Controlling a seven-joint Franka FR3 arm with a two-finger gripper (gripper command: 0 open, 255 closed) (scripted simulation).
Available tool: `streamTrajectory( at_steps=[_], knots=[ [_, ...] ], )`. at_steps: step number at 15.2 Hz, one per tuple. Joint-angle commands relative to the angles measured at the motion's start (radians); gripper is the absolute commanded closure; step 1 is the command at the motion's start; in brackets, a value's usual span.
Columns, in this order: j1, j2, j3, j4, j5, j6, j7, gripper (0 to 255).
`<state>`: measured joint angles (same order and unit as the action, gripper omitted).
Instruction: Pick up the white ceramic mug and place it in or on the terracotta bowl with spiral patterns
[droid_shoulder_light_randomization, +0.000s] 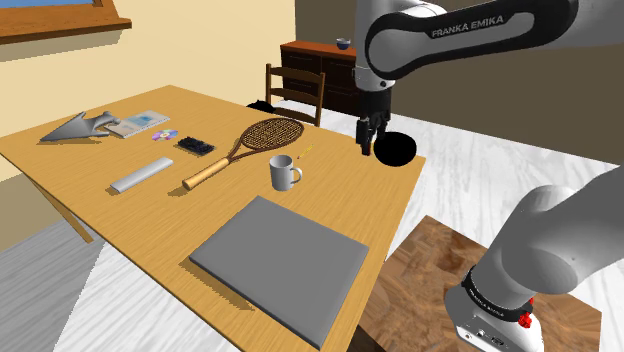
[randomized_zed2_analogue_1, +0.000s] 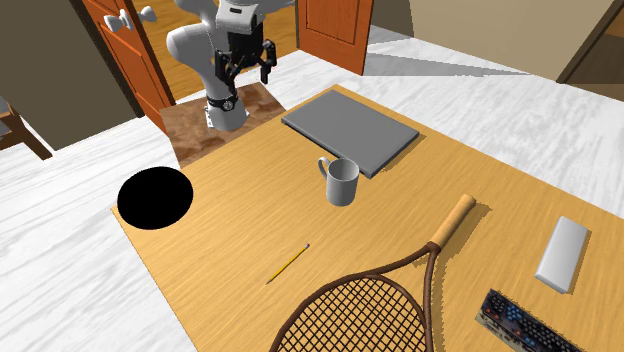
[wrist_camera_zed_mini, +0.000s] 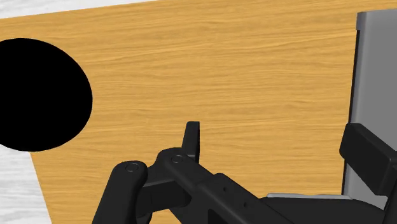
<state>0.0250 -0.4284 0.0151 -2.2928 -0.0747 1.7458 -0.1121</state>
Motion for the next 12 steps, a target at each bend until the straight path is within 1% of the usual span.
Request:
streamTrajectory(
  at_steps=[1,7,12],
  knots=[
    [0.006,0.079,0.001,0.039,0.005,0.048,-0.011,0],
    [0.020,0.298,0.003,0.177,0.017,0.149,-0.053,0],
    [0.030,0.480,0.011,0.326,0.027,0.199,-0.086,0]
  ],
)
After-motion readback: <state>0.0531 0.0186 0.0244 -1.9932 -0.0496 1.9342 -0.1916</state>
